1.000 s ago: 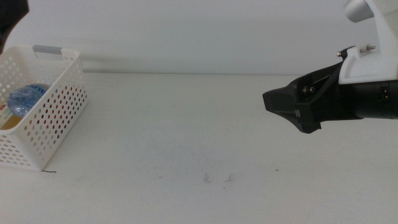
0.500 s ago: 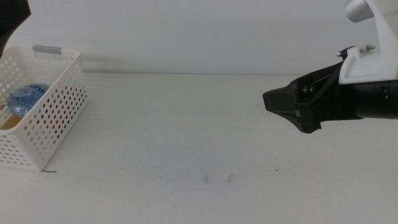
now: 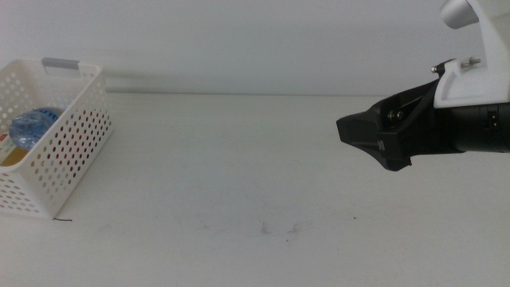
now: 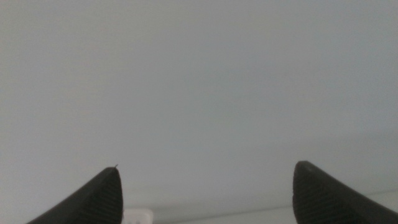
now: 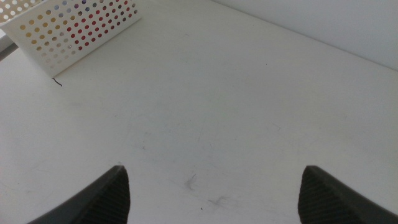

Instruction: Use arms to grab the bottles and put them into the dustbin to the left of the table.

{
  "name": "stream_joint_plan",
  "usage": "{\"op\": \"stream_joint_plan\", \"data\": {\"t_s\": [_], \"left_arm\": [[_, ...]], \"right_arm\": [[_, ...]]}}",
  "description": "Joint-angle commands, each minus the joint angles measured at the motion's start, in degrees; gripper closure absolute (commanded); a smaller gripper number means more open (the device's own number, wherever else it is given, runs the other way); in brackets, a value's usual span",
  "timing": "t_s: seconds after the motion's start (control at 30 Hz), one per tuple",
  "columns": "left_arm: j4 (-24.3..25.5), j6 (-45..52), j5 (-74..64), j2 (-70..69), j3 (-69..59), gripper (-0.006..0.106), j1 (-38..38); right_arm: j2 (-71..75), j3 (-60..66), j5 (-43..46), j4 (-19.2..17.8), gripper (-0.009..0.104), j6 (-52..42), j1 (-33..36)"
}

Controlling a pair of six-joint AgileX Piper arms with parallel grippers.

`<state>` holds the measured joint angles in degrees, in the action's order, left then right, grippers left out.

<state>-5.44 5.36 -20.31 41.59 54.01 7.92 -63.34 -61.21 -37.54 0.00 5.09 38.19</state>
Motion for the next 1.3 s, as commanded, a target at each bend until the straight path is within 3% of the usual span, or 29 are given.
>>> {"op": "stream_joint_plan", "data": {"t_s": [0.0,0.37,0.5,0.6,0.67,0.8,1.03,1.27], "left_arm": [[0.0,-0.8,2.2,-0.2,-0.1,0.007,0.1],[0.4,-0.8,2.3,-1.1,-3.4,0.007,0.1],[-0.7,-0.8,6.6,-7.1,-14.6,0.007,0.0],[-4.4,-0.8,8.3,-14.8,-27.7,0.007,0.0],[-7.0,-0.8,8.2,-19.9,-34.6,0.007,0.0],[-7.1,-0.8,7.6,-31.1,-44.7,0.007,-1.1],[-7.1,-0.9,7.3,-41.6,-51.5,0.007,-5.7],[-7.0,-0.9,8.2,-41.6,-54.0,0.007,-6.9]], "right_arm": [[0.2,-0.1,0.2,-0.7,0.005,-0.4,0.1],[1.4,2.2,0.5,-0.4,0.005,-0.4,-1.4],[8.9,11.5,8.4,-0.4,0.005,-0.4,-10.4],[18.7,21.0,15.1,-0.4,0.005,-0.4,-21.3],[25.6,26.3,15.3,0.0,0.005,-0.4,-27.8],[40.9,36.4,15.3,0.0,0.005,-0.4,-37.8],[62.3,51.6,15.3,0.0,0.005,-0.4,-39.2],[63.3,58.8,23.0,-1.3,0.005,-0.4,-39.2]]}}
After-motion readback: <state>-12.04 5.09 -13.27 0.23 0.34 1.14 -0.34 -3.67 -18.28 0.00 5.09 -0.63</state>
